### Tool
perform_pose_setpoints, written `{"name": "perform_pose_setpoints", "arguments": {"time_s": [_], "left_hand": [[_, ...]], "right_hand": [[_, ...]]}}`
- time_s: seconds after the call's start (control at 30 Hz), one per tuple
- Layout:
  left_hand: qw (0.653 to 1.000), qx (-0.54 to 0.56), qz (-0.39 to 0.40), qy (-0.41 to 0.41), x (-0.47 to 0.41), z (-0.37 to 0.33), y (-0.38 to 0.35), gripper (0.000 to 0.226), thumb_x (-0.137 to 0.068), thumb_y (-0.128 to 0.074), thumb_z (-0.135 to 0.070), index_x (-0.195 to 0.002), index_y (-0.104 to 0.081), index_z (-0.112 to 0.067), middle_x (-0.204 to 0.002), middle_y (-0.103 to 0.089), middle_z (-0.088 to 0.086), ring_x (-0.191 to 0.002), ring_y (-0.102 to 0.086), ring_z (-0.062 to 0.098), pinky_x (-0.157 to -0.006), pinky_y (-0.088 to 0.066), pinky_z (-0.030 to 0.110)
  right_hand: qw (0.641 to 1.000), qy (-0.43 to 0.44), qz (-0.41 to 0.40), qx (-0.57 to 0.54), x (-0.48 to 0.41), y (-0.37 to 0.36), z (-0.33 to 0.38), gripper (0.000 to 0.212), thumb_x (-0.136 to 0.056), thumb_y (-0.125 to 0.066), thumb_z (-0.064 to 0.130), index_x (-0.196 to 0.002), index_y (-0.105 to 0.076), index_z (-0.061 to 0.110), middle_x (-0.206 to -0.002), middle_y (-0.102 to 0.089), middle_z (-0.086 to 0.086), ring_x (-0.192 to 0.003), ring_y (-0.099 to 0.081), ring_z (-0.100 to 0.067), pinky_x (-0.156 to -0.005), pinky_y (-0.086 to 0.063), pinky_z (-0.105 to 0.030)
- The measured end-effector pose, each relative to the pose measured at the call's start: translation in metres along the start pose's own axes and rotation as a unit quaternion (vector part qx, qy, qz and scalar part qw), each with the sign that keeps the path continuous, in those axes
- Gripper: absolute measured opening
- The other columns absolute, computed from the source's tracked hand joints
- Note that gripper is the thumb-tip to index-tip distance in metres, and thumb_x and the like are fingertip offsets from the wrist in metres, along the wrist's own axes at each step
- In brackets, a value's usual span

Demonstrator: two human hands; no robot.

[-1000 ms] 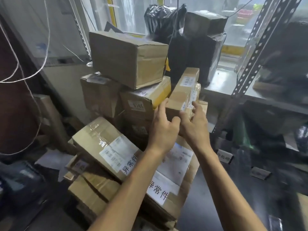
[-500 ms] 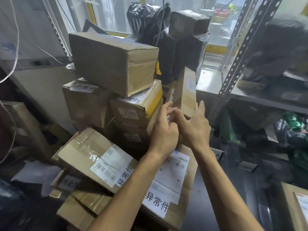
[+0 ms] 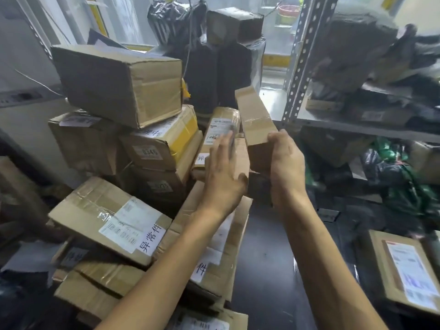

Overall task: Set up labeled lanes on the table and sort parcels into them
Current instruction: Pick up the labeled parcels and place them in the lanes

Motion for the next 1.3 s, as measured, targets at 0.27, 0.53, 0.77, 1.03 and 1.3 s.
{"name": "perform_pose_setpoints", "arguments": {"time_s": [0.27,0.53,0.77,1.03,1.3], "left_hand": [[0.993,-0.005,-0.062,-0.100,0.005,-0.060,-0.037,0.085,-0.087,-0.071,-0.027,-0.157,-0.024,-0.016,-0.163,-0.024,0.009,-0.149,-0.019,0.020,-0.123,-0.017,0.041],[0.974,-0.047,-0.063,-0.210,0.040,-0.086,-0.050,0.062,-0.078,-0.074,-0.031,-0.136,-0.052,-0.025,-0.137,-0.053,0.000,-0.129,-0.035,0.023,-0.106,-0.032,0.046],[0.947,0.252,0.184,-0.070,0.094,-0.110,-0.065,0.055,-0.083,-0.063,-0.058,-0.120,-0.058,-0.016,-0.107,-0.067,-0.008,-0.091,-0.066,-0.003,-0.074,-0.057,0.022],[0.867,0.352,0.323,0.138,0.152,-0.149,-0.107,0.046,-0.100,-0.044,-0.056,-0.105,-0.071,-0.020,-0.102,-0.079,0.005,-0.097,-0.076,0.023,-0.089,-0.061,0.038],[0.870,0.306,0.350,0.165,0.183,-0.178,-0.168,0.057,-0.098,-0.046,-0.061,-0.117,-0.072,-0.014,-0.104,-0.079,0.008,-0.095,-0.076,0.025,-0.092,-0.060,0.045]], "right_hand": [[0.997,0.064,0.033,-0.027,0.032,0.077,0.048,0.034,-0.083,-0.053,0.038,-0.106,-0.076,0.029,-0.093,-0.075,0.005,-0.082,-0.068,-0.017,-0.057,-0.055,-0.033],[0.998,0.049,0.020,0.037,0.084,0.134,0.061,0.040,-0.101,-0.047,0.052,-0.091,-0.074,0.023,-0.090,-0.073,-0.007,-0.078,-0.068,-0.023,-0.058,-0.059,-0.038],[0.991,0.011,-0.125,0.037,0.120,0.195,0.022,0.057,-0.094,-0.042,0.064,-0.109,-0.071,0.017,-0.073,-0.056,0.005,-0.070,-0.055,-0.009,-0.077,-0.048,-0.035],[0.995,-0.096,0.032,0.011,0.164,0.238,-0.013,0.062,-0.103,-0.031,0.062,-0.127,-0.068,0.019,-0.099,-0.078,-0.003,-0.086,-0.076,-0.016,-0.071,-0.058,-0.029],[0.996,-0.084,0.035,-0.004,0.168,0.311,-0.031,0.056,-0.094,-0.050,0.063,-0.133,-0.064,0.024,-0.115,-0.075,-0.011,-0.104,-0.073,-0.027,-0.091,-0.055,-0.045]]}}
Point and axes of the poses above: each hand's wrist, its own x-axis away from the middle knuckle, its own y-axis out of the back of the hand, z = x × y, the point moved 2 cm from there along -x, towards the middle knuckle
